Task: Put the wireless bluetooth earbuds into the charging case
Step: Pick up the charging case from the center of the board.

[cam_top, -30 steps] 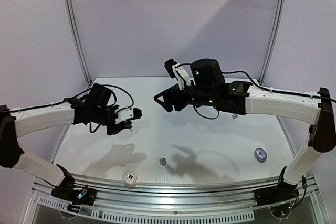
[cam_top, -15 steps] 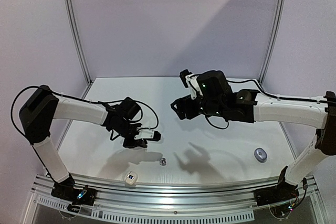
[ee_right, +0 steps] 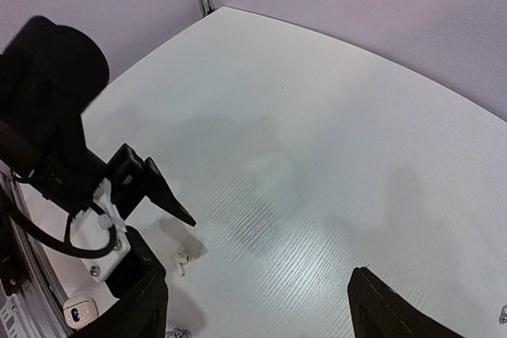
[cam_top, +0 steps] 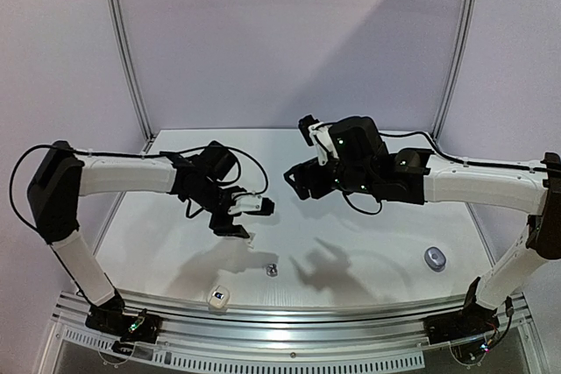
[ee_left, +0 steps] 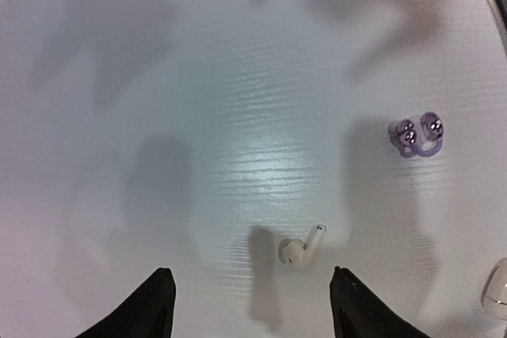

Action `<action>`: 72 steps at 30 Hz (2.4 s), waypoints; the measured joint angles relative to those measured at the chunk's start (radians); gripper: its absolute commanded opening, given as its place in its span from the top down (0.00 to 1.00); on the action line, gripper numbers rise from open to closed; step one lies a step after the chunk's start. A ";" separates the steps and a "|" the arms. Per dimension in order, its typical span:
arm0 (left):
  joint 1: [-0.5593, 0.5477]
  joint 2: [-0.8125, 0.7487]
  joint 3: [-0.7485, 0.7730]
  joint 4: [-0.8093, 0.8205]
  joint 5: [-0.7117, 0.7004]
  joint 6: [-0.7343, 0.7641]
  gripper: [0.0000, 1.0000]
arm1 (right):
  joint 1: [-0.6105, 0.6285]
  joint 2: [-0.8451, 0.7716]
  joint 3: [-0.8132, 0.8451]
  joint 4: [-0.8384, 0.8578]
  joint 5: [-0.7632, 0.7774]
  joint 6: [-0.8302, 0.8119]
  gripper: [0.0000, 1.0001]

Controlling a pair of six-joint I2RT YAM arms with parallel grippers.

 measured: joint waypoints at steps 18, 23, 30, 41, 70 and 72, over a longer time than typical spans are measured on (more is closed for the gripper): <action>0.501 -0.698 -0.218 -0.031 0.152 -0.707 0.13 | 0.163 0.499 0.528 -0.239 -0.622 -0.593 0.01; 0.508 -0.768 -0.265 0.004 0.143 -0.818 0.10 | 0.235 0.673 0.681 -0.415 -0.685 -0.861 0.01; 0.510 -0.800 -0.293 0.045 0.137 -0.891 0.09 | 0.255 0.797 0.770 -0.543 -0.698 -1.083 0.01; 0.510 -0.818 -0.321 0.066 0.141 -0.921 0.09 | 0.257 0.864 0.770 -0.544 -0.708 -1.173 0.07; 0.510 -0.813 -0.341 0.074 0.144 -0.940 0.10 | 0.256 0.886 0.698 -0.278 -0.716 -1.066 0.82; 0.510 -0.813 -0.335 0.070 0.150 -0.954 0.10 | 0.253 0.844 0.618 -0.195 -0.682 -1.019 0.83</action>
